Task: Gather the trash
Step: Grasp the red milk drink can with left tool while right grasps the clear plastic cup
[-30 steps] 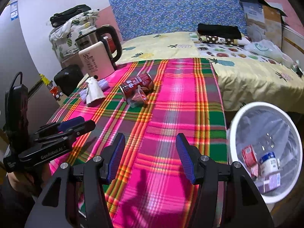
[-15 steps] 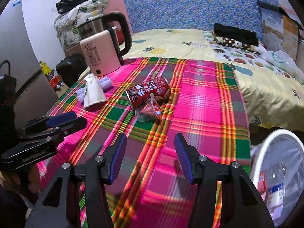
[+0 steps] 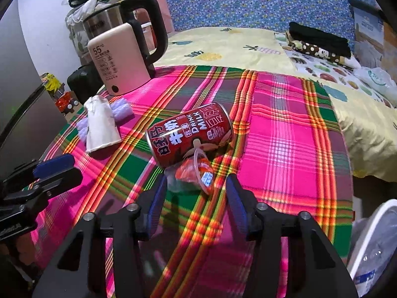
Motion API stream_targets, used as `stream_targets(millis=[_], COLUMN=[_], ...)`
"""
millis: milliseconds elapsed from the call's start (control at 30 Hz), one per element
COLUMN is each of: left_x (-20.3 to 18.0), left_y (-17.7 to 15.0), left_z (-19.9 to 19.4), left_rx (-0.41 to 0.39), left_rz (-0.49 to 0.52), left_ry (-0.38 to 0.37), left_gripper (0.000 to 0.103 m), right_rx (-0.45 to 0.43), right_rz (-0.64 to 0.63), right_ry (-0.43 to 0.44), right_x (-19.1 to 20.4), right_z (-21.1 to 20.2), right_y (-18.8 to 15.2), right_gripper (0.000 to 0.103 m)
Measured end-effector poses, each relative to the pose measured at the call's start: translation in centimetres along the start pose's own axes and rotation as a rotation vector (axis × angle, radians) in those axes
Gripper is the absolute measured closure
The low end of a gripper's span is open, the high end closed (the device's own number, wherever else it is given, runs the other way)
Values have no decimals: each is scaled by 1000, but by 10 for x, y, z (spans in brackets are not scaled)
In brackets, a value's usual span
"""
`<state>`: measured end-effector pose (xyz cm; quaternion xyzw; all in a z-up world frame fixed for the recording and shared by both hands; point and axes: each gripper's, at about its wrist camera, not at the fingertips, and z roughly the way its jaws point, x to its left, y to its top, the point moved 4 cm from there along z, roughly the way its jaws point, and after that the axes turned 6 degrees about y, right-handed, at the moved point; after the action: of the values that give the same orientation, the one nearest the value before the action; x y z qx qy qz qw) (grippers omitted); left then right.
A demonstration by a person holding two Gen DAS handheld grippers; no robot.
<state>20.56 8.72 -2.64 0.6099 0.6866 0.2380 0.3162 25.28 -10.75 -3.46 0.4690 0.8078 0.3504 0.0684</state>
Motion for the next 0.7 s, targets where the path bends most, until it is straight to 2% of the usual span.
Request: stream_targets(millis=[200,233,267,433,700], left_x=[1,0,-1,-10,-24], left_y=[4,5,5,10,30], left_z=[8,9,10,13,22], left_rx=[10,11,12,14,-10], left_rz=[3,5,7,34,99], left_ry=[-2,-5,-6,-16,-27], left_gripper=[57,57,57,57,48], right_rx=[8,4,3,-9,-51], right_rz=[-5,-7,-10,13,51], right_ry=[36,33,26,28,32], right_x=[1,1,1,-2,-11], right_z=[2,1,-1,-10,-26], right_y=[-2,-2,-2,-8,-11], right_gripper=[71,88,94,95,95])
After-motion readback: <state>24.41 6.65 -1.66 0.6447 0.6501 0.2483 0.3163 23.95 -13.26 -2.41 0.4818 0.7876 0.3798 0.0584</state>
